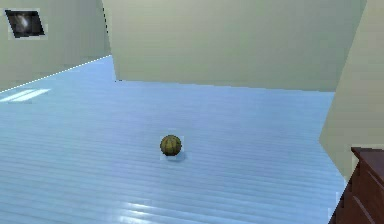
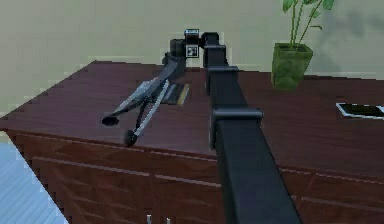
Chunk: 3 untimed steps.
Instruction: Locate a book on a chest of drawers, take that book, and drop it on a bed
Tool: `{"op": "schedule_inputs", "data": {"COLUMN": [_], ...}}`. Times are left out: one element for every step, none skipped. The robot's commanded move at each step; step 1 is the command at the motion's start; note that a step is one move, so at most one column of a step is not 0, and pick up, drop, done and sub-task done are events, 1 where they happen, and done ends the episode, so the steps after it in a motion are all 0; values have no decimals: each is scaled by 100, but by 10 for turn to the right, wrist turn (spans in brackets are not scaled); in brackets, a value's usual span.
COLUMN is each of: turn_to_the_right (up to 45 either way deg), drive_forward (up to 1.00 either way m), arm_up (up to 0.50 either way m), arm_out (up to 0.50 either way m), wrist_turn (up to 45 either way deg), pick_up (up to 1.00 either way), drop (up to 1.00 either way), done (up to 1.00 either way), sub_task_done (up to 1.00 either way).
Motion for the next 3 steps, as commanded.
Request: {"op": "schedule_inputs", "data": {"turn_to_the_right": [0,0,0], "drive_forward": [0,0,0], "arm_up": [0,0,0], "arm_out": [0,0,0], "wrist_turn": [450,450,420], "pick_up": [0,0,0], "drop": [0,0,0], "done": [0,0,0], "sub_task_done": [0,0,0]}}
